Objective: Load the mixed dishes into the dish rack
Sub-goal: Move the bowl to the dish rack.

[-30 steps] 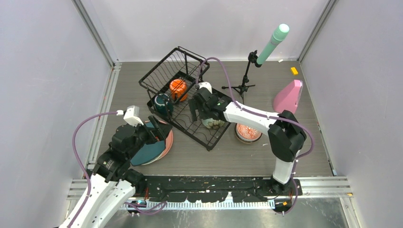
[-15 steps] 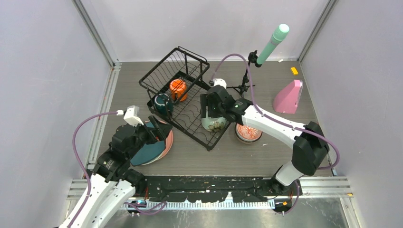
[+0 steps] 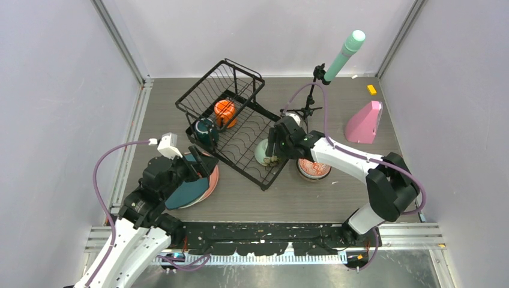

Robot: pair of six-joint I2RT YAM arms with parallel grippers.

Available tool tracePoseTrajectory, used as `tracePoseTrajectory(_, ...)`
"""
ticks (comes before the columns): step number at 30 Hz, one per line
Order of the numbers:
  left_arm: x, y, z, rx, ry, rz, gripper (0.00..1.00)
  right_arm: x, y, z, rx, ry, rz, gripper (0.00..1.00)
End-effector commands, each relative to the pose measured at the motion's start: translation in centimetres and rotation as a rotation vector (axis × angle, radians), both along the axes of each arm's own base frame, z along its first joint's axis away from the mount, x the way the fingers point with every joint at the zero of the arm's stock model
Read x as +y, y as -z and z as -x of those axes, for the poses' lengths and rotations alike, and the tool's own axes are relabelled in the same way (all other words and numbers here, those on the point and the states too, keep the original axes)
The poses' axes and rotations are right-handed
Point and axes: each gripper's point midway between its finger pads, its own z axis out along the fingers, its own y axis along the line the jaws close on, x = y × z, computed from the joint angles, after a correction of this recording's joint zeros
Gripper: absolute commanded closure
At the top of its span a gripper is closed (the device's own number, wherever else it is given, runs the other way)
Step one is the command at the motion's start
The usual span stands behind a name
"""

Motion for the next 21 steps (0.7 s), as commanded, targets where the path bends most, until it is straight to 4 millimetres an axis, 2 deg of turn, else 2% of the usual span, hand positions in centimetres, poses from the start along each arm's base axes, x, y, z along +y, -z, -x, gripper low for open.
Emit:
tracePoseTrajectory(1, -0.4, -0.7, -0.4, -0.016, 0.009, 0.013, 0.02, 1.6, -0.7, -0.9, -0.026, 0.031, -0.087, 0.32)
tracePoseTrajectory(4, -0.5, -0.7, -0.5, -0.014, 0.009, 0.016, 0.02, 1.4, 0.2, -1.4, -0.025, 0.063, -0.075, 0.32)
tracePoseTrajectory(7, -0.5, -0.7, -0.5, -0.017, 0.006, 0.021, 0.01, 2.2, 0.9, -2.4, -0.06, 0.07, -0.107, 0.32)
tracePoseTrajectory(12, -0.2, -0.8, -0.3, -0.015, 0.005, 0.01, 0.01, 3.8, 0.4, -5.1, -0.153, 0.018, -0.105, 0.33)
tracePoseTrajectory(13, -0.2, -0.8, -0.2, -0.013, 0.003, 0.007, 0.01, 3.9, 0.8, -5.7, -0.157, 0.02, -0.097, 0.33)
tracePoseTrajectory(14, -0.1, -0.8, -0.2, -0.013, 0.001, 0.006, 0.01, 4.2, 0.3, -6.3, -0.176, 0.013, -0.101, 0.33)
tracePoseTrajectory(17, 0.0, -0.8, 0.0, -0.013, -0.001, 0.01, 0.01, 4.9, 0.7, -7.9, -0.189, 0.001, -0.114, 0.34)
tracePoseTrajectory(21, 0.2, -0.6, 0.1, -0.01, -0.008, 0.009, 0.01, 5.1, 0.9, -10.0, -0.231, 0.053, -0.137, 0.35)
